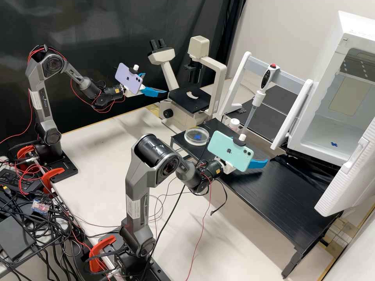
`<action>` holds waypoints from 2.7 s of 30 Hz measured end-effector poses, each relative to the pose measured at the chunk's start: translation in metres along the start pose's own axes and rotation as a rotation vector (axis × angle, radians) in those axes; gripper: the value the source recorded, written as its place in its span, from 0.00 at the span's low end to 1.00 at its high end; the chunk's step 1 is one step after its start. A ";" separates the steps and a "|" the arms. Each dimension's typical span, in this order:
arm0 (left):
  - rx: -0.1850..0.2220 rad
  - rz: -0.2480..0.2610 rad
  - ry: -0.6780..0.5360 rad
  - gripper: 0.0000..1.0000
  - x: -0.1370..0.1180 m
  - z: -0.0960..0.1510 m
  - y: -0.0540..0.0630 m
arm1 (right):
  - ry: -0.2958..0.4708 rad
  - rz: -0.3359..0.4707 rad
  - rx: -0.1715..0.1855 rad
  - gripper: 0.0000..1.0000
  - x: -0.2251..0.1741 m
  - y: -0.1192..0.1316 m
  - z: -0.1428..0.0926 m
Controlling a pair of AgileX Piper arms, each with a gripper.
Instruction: Move the petri dish to the incubator
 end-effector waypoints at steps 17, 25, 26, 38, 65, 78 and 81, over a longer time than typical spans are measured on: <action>0.000 0.000 0.000 1.00 0.000 0.000 0.000 | 0.046 0.035 0.046 1.00 -0.031 0.007 -0.008; 0.000 0.000 0.000 1.00 0.000 0.000 0.000 | 0.202 0.031 0.041 1.00 -0.067 -0.002 -0.035; 0.000 0.000 0.000 1.00 0.000 0.000 0.000 | 0.215 0.018 0.037 1.00 -0.069 -0.005 -0.038; 0.000 0.000 0.000 1.00 0.000 0.000 0.000 | 0.357 -0.139 -0.048 1.00 -0.089 -0.051 -0.071; 0.000 0.000 0.000 1.00 0.000 0.000 0.000 | 0.270 -0.261 -0.046 0.00 -0.073 -0.082 -0.054; 0.000 0.000 0.000 1.00 0.000 0.000 0.000 | 0.274 -0.258 -0.046 0.00 -0.072 -0.081 -0.055; 0.000 0.000 0.000 1.00 0.000 0.000 0.000 | 0.282 -0.263 -0.051 1.00 -0.072 -0.082 -0.056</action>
